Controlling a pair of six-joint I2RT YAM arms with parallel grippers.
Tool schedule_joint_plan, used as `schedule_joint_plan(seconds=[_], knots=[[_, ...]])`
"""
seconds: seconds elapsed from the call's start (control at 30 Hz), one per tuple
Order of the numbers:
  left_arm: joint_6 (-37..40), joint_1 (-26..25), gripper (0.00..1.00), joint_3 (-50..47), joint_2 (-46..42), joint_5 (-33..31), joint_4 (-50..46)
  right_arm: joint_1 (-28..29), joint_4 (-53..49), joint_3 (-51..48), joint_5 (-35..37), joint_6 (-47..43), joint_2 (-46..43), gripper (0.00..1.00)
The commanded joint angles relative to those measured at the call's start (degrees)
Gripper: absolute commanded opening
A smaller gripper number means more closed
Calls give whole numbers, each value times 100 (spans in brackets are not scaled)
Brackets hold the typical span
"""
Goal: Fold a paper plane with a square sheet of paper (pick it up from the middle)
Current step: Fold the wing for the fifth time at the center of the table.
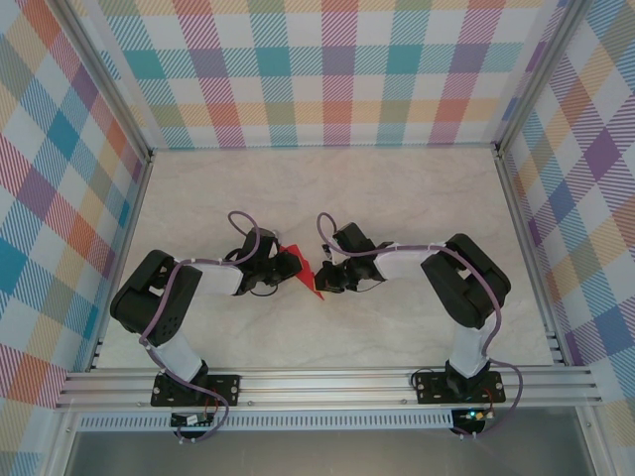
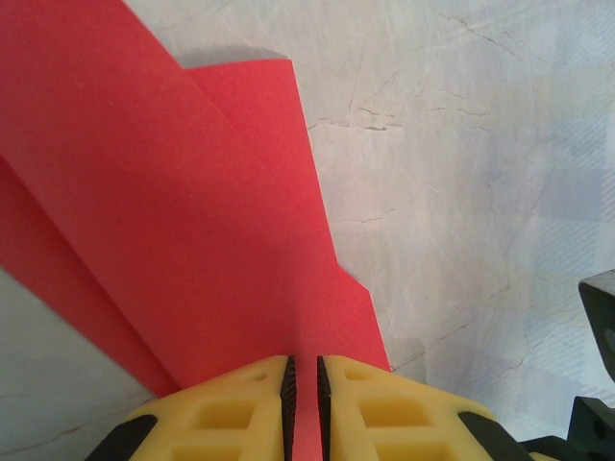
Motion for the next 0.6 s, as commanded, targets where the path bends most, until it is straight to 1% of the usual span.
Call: schedule_joint_plan(seconds=[0.0,0.3,0.47,0.57], knots=[[40,-25,17,6,171,-358,-431,12,-294,-90,164,-110,143,5],[9,-25,17,80,195,-641,-715,-23,-579,-258,517,-133,44,5],[-12,-25,17,102,238,-602,-774,-7,-556,-93,393,-169,-327,10],[-29,-22,17,147,288,-561,-800,60,-742,102,307,-357,-432,15]])
